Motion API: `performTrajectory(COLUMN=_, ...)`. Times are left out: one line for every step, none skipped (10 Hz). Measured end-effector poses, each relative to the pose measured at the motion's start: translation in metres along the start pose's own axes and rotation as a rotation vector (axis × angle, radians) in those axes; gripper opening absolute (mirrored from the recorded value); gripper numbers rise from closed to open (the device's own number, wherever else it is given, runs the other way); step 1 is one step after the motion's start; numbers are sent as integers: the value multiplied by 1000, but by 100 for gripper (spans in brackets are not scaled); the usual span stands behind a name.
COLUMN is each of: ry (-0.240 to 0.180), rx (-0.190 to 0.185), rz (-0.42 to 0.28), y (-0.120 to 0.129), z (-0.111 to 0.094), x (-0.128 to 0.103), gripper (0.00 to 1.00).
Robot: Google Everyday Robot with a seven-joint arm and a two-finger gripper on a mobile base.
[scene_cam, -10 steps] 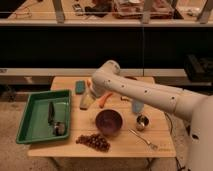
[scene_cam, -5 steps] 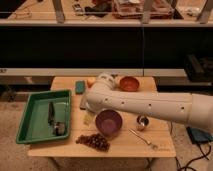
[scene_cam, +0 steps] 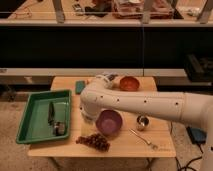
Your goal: Place grapes in metal cup
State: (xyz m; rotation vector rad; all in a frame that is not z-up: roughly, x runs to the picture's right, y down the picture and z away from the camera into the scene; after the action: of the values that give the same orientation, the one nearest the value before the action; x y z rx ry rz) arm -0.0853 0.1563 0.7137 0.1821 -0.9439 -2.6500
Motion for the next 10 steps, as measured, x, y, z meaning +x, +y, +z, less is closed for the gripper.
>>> performTrajectory(ry=0, rx=0, rz=0, y=0, z=0, x=0, gripper=80)
performTrajectory(ry=2, rx=-1, rz=-1, y=0, z=0, x=1, gripper=80)
performTrajectory(ry=8, rx=-7, rz=2, y=1, z=1, x=1, gripper=80)
performTrajectory(ry=24, rx=-27, rz=-6, y=-5, z=9, x=2, gripper=80)
performTrajectory(ry=30, rx=-25, rz=-14, y=-11, z=18, x=5, gripper=80)
performTrajectory(ry=41, rx=-30, rz=-33, y=-18, z=33, x=11, gripper=80)
performTrajectory(ry=48, rx=-27, rz=-52, y=-25, z=45, x=15, gripper=80)
performTrajectory(ry=42, rx=-18, rz=-66, y=-28, z=52, x=19, gripper=80)
performTrajectory(ry=29, rx=1, rz=-81, y=-31, z=59, x=23, gripper=80)
performTrajectory(ry=14, rx=26, rz=-100, y=-38, z=71, x=27, gripper=80)
